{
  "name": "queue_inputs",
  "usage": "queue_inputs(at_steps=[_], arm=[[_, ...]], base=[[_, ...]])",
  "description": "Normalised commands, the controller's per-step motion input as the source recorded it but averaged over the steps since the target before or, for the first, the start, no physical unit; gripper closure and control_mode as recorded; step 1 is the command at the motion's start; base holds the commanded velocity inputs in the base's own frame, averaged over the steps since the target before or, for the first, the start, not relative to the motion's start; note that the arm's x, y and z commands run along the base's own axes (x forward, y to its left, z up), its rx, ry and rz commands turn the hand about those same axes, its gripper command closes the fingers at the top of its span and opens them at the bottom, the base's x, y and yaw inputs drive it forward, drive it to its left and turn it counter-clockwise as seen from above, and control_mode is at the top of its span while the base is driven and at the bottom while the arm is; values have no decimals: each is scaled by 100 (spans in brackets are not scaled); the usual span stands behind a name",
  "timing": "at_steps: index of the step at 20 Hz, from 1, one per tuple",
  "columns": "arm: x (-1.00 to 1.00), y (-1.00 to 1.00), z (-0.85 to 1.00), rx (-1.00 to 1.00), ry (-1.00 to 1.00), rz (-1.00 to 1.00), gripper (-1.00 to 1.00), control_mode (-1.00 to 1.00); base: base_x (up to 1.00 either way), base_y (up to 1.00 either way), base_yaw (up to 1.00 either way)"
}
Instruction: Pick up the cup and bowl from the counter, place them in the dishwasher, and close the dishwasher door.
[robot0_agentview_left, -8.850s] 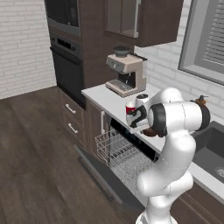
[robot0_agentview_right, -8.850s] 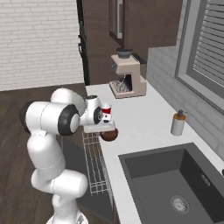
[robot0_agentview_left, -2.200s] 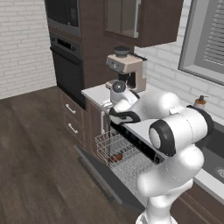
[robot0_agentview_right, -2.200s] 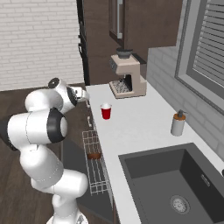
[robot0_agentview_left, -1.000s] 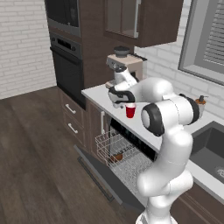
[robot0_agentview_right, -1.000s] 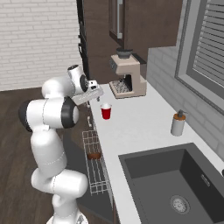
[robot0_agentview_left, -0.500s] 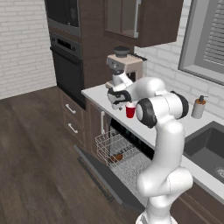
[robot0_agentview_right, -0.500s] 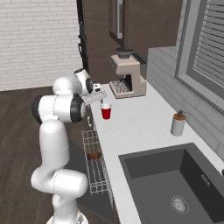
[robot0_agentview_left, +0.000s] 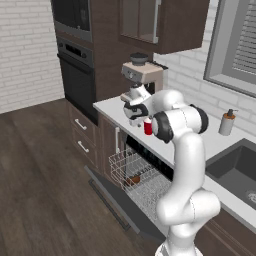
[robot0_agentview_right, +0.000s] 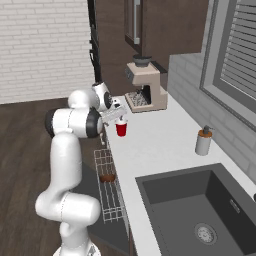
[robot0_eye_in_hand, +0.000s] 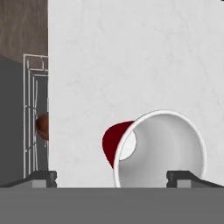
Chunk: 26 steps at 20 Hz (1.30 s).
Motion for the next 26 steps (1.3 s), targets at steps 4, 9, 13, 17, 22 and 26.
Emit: queue_inputs(at_steps=[4, 9, 13, 17, 22, 26], arm=[[30, -5, -21, 0, 0, 0, -100, -100], [18, 0, -16, 0, 0, 0, -100, -100], [-9, 0, -16, 0, 2, 0, -100, -100], [-29, 0, -15, 0, 5, 0, 100, -100], [-22, 0, -12, 0, 3, 0, 100, -100], [-44, 0, -2, 0, 0, 0, 100, -100]], base=[[0, 0, 0], [0, 0, 0], [0, 0, 0], [0, 0, 0], [0, 0, 0], [0, 0, 0]])
